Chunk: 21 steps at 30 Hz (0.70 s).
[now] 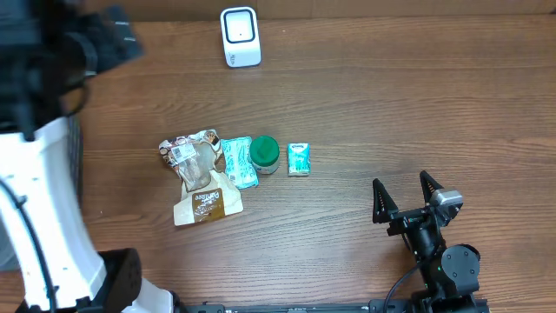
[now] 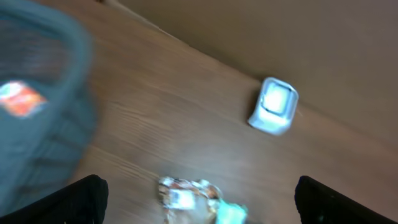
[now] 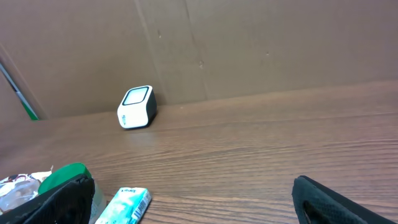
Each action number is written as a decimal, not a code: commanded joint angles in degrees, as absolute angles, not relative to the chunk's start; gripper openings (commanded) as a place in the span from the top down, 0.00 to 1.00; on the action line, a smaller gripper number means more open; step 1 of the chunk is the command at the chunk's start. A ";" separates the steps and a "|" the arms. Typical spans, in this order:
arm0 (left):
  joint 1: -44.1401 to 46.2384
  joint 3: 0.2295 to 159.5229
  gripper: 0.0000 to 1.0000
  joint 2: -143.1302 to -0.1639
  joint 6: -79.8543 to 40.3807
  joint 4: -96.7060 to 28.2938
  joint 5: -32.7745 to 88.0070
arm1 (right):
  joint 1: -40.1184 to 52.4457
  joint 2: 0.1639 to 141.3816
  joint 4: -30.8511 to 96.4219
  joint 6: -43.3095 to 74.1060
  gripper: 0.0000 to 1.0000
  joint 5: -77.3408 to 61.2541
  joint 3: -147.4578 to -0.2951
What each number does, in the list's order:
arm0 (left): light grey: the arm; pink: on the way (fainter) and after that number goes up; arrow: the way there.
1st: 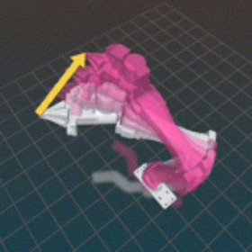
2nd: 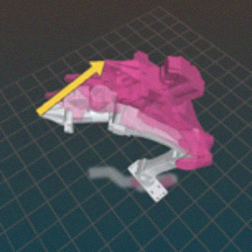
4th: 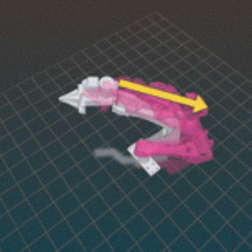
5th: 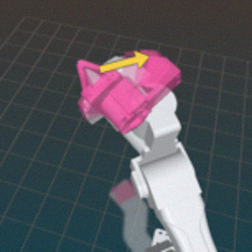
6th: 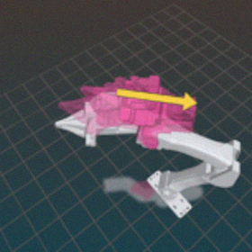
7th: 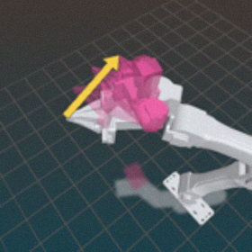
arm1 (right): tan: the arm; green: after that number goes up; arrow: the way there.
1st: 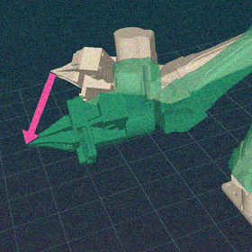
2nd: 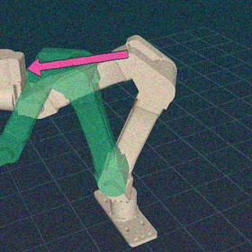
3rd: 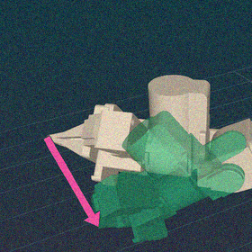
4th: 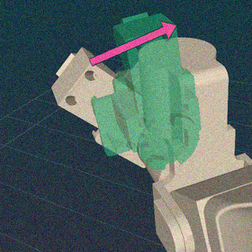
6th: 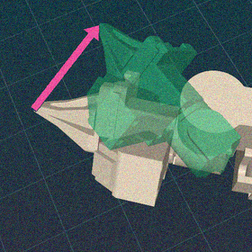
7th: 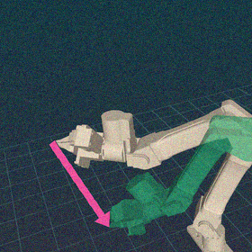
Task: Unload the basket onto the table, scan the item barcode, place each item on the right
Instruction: 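Set the mushroom bag down and open the left gripper, then move the left gripper into the basket and grasp the orange Kleenex pack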
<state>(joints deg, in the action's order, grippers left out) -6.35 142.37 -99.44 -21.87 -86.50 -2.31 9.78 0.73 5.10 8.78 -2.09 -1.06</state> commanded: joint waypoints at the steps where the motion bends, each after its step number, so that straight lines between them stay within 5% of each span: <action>1: -17.10 143.63 0.00 -99.48 -22.13 -86.63 -0.64 | 9.56 0.16 4.80 8.60 0.00 -1.56 -0.47; 9: -31.97 142.10 0.01 -100.03 -29.23 -86.48 -3.66 | 9.56 0.16 4.78 8.60 0.00 -1.56 -0.47; 21: -38.85 127.52 0.01 -100.07 -24.86 -76.53 -8.12 | 9.56 0.16 4.80 8.60 0.00 -1.56 -0.47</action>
<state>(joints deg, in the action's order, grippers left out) -37.87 132.40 -100.03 -27.33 -78.85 -6.72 9.78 0.73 5.15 8.78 -2.09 -1.06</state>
